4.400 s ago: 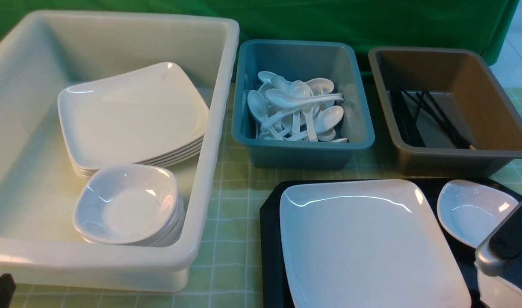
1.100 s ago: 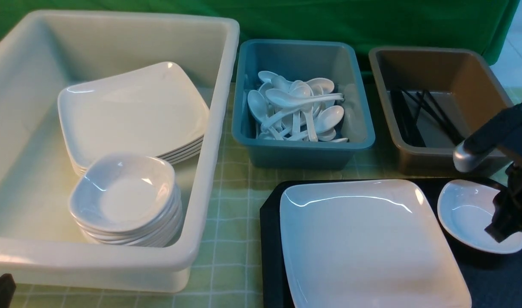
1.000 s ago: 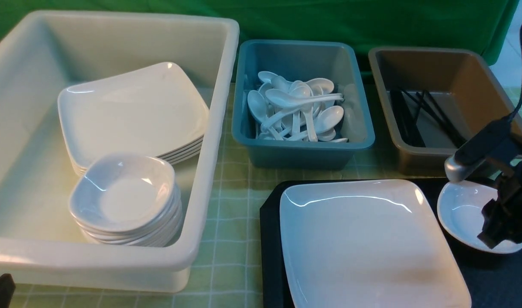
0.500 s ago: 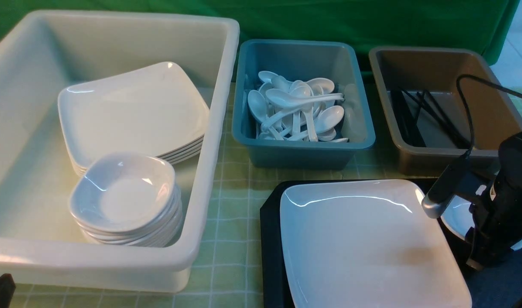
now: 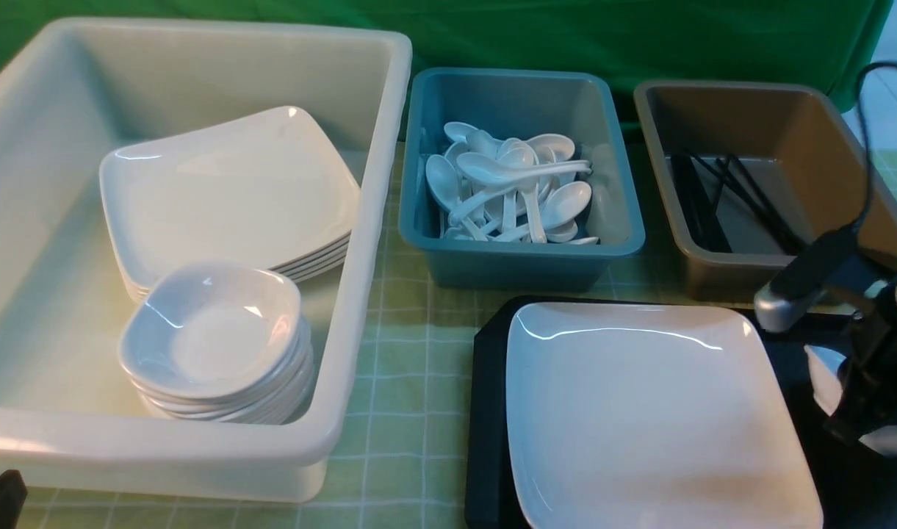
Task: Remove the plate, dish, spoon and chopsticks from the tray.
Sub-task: Use the right arm to put the small plate into the large storage box on the left
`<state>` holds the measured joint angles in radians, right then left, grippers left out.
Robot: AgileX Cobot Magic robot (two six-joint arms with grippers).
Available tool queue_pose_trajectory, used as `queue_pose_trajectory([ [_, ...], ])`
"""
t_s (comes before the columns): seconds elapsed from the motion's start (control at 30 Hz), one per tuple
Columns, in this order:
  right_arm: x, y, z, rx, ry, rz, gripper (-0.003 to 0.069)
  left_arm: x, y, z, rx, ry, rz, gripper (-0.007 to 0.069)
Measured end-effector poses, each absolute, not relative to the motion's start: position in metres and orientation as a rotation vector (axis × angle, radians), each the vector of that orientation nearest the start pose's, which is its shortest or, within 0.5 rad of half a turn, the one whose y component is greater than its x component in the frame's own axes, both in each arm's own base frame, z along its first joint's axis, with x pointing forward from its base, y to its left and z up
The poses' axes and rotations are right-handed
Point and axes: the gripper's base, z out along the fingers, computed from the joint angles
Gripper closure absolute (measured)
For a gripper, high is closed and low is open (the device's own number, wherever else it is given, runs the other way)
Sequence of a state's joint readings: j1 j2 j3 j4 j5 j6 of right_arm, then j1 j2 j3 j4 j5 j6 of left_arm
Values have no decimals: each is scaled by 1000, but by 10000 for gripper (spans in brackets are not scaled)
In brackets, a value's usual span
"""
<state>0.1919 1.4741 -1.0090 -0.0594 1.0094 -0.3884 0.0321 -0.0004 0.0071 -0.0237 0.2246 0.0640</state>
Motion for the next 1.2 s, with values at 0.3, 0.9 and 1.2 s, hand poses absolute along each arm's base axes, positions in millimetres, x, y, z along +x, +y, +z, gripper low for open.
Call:
queue_pose_trajectory([
  [0.3,215,135,384,-1086,2135,285,636,56,1,190,12,1715,50,392],
  [0.9,216,392,305,-1750,1420,192,632,56,1,190,14,1715,52,392],
  [1.2,234,423,265,-1828,1485,118,485,56,1,190,14,1715,52,392],
])
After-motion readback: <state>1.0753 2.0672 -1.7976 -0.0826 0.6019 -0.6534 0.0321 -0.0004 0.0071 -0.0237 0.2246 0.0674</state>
